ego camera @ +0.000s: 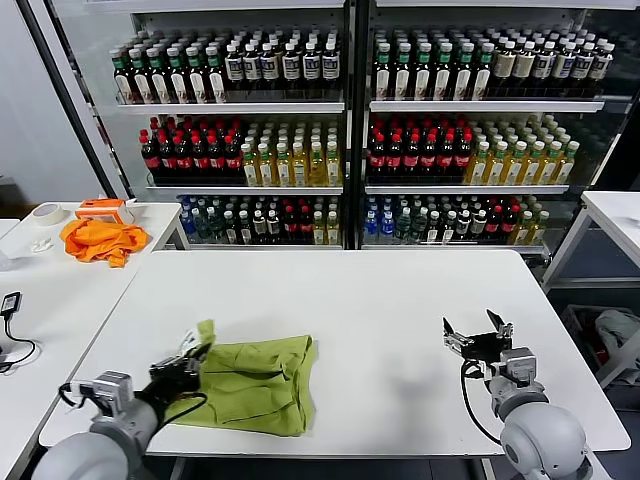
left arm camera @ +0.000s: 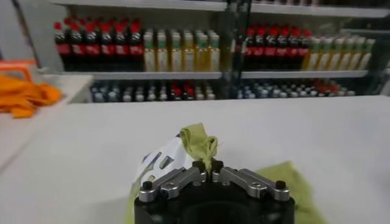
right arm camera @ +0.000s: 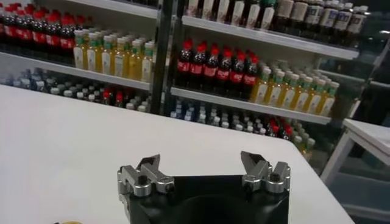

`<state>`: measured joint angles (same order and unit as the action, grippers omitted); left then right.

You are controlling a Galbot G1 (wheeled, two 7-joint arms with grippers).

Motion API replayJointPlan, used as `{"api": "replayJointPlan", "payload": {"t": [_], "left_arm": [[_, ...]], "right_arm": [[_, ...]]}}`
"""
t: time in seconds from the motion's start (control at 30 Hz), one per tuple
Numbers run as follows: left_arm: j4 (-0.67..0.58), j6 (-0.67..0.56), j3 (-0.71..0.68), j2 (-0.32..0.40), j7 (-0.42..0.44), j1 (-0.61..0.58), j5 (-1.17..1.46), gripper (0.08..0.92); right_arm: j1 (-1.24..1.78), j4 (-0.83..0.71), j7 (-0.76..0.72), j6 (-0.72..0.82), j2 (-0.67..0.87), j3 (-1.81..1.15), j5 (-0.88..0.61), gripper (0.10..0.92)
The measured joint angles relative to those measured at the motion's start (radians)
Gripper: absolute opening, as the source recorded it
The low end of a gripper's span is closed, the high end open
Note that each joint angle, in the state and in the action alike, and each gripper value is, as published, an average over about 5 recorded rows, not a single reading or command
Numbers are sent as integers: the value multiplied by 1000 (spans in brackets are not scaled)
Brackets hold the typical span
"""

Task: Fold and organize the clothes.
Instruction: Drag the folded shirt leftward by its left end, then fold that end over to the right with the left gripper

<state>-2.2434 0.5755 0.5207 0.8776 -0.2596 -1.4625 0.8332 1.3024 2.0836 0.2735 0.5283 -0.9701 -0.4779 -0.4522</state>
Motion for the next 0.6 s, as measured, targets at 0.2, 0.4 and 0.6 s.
{"api": "replayJointPlan", "payload": {"t": [0.2, 0.4, 0.6], "left_arm": [[26, 1, -104, 27, -16, 71, 32, 98], [56, 1, -193, 48, -22, 140, 47, 98], [87, 1, -252, 67, -27, 190, 55, 98]], "right_arm": [[20, 5, 7, 0, 5, -28, 2, 823], [33, 12, 10, -3, 3, -46, 4, 823], [36, 13, 10, -3, 2, -48, 6, 823]]}}
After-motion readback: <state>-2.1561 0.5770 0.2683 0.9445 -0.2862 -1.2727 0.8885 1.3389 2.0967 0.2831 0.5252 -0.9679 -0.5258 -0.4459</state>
